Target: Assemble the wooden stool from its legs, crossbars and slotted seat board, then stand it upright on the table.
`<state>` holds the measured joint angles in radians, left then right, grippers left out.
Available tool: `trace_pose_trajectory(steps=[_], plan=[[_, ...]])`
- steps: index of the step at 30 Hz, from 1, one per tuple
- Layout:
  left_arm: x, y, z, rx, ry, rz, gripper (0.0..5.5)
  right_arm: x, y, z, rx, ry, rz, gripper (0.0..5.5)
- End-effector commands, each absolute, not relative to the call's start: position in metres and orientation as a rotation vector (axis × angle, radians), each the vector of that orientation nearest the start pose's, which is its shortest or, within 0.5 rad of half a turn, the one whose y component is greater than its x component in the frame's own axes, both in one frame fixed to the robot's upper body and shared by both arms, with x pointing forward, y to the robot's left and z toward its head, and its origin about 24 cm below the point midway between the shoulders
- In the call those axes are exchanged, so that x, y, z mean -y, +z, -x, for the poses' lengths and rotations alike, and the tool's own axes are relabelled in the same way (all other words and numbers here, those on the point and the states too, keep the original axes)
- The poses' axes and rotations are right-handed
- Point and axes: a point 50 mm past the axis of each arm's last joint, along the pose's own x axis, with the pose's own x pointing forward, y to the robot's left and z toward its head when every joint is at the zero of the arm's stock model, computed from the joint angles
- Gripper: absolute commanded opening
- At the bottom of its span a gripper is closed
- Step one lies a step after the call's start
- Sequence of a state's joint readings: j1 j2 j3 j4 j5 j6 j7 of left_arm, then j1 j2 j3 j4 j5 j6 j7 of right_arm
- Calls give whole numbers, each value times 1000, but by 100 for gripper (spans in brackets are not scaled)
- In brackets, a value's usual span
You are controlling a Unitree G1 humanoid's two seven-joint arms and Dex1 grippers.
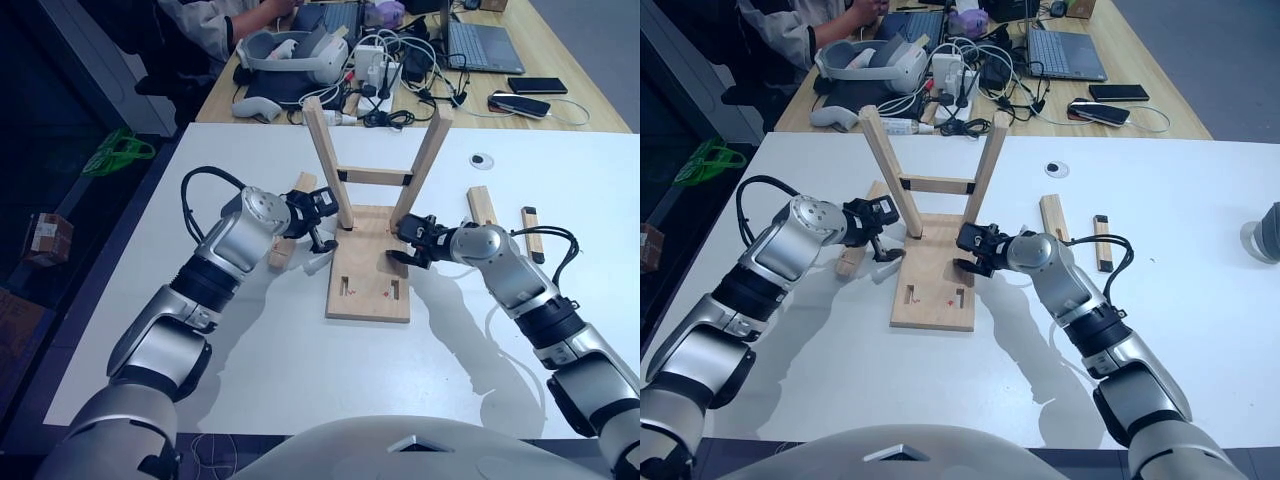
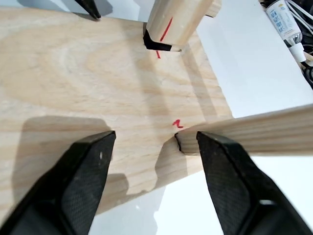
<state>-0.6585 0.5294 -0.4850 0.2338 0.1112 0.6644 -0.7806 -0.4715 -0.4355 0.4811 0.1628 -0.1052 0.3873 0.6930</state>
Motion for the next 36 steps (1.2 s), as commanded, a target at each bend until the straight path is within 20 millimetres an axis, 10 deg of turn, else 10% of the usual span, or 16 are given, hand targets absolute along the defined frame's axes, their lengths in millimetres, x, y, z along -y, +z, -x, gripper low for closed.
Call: trace_pose_trajectory(steps=[1, 6, 10, 16, 22, 28, 36], plan=[[-153, 112, -334, -558, -715, -658, 505, 119, 77, -293, -409, 1011, 495, 307], [-169, 128, -311, -547, -659, -531, 505, 159, 134, -266, -364, 1107, 203, 307], [-178, 134, -296, -547, -581, -396, 505, 234, 163, -269, -318, 844, 31, 307], [-179, 143, -306, -516, -412, -233, 505, 316, 102, -291, -485, 199, -6, 307], [-175, 144, -306, -520, -400, -225, 505, 327, 47, -286, -638, 85, -17, 307], [-177, 153, -311, -485, -362, -226, 505, 333, 29, -273, -717, 45, 10, 307], [-178, 170, -320, -420, -319, -221, 508, 319, 21, -260, -785, 139, 57, 175]])
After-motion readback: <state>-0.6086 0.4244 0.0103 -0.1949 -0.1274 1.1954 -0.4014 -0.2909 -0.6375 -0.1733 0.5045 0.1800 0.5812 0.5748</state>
